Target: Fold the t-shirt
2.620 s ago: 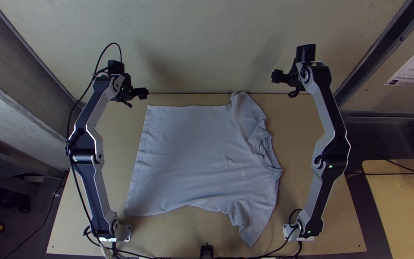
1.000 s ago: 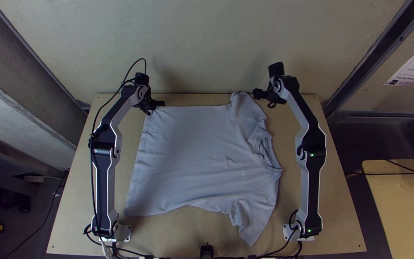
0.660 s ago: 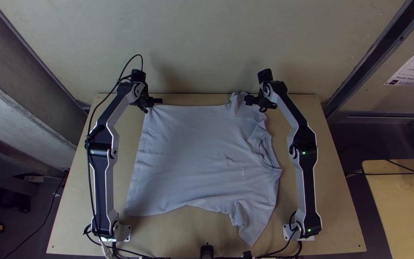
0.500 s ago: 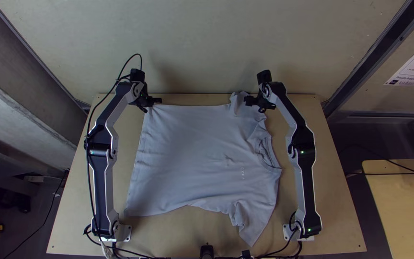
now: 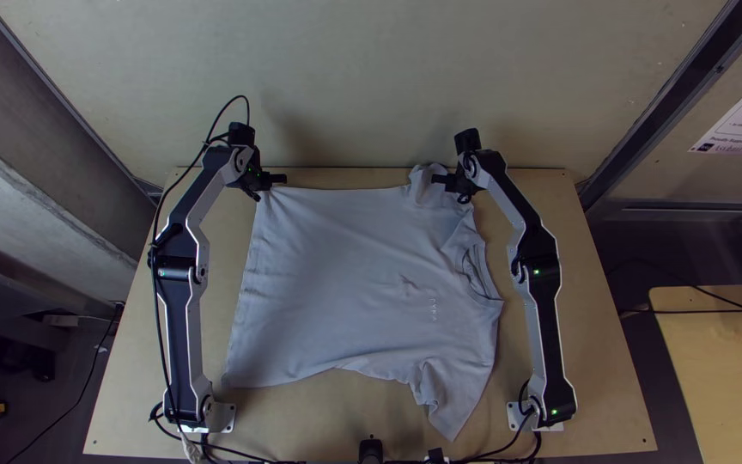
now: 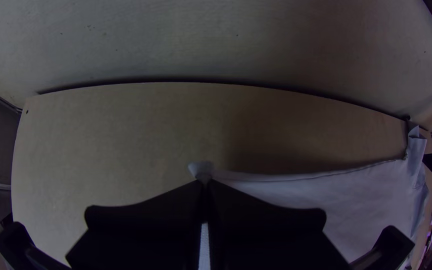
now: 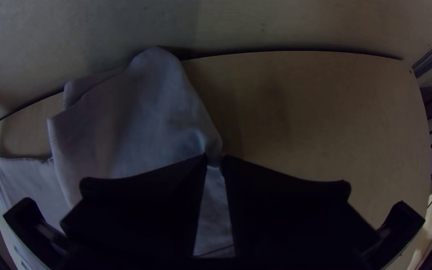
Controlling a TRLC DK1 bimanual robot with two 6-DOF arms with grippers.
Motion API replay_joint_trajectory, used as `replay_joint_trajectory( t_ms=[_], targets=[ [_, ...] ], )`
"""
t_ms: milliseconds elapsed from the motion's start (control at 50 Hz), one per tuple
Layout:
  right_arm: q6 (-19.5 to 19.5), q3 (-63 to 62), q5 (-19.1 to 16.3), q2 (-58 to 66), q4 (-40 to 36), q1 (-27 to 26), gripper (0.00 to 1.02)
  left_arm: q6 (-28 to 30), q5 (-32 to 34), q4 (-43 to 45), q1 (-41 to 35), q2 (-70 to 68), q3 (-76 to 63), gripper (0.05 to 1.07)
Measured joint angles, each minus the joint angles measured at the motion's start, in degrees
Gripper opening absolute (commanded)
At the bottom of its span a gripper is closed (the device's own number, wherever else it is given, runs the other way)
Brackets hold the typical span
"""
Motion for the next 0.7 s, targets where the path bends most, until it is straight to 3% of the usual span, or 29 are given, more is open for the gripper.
replay_joint_trajectory(
  t_ms=[700],
  targets=[
    [-0.2,0.0,-0.1,-3.2,3.3,-4.5,0.02,-1.7,1.3,6.3,0.3,0.0,0.8,0.08]
  ],
)
